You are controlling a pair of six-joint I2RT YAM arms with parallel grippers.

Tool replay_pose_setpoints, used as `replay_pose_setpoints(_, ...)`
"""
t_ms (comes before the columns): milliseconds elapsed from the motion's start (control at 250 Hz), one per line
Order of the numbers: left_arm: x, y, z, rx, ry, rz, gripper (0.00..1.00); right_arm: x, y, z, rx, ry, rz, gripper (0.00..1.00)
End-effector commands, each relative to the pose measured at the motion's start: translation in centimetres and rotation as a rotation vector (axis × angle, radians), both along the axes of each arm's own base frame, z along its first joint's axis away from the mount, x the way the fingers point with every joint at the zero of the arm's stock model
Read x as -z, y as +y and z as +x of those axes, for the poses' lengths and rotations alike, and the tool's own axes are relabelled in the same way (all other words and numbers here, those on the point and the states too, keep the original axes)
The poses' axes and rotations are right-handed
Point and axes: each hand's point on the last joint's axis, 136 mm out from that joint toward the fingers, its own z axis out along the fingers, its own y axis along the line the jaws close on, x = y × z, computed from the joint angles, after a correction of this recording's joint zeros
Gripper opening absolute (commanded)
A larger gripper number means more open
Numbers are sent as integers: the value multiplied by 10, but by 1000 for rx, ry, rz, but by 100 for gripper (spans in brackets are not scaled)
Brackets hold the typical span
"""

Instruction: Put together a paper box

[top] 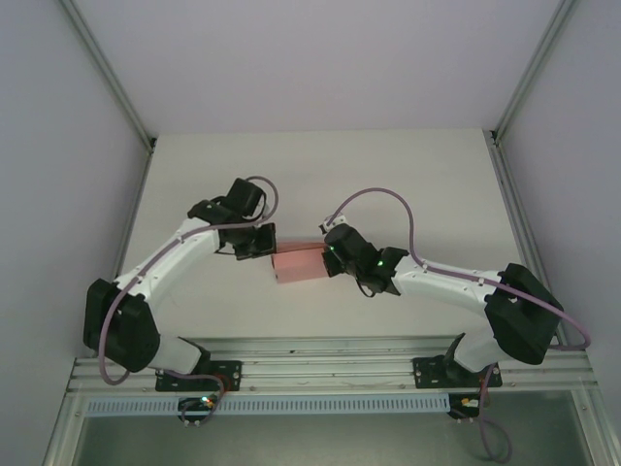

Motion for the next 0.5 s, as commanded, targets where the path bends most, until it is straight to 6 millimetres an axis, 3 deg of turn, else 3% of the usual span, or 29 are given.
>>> replay_pose_setpoints(0, 19, -6, -17, 21, -3, 39, 0, 39, -21, -21, -2, 88, -130, 0)
replay_pose_setpoints(124, 27, -2, -21, 60, -180, 177, 0, 37, -20, -19, -14, 32, -97, 0)
replay_pose_setpoints(272, 42, -12, -27, 64, -235, 105, 0, 39, -19, -20, -39, 6, -94, 0)
replay_pose_setpoints(495, 63, -12, -38, 151, -292, 221, 0, 58, -22, -22, -42, 7, -97, 0)
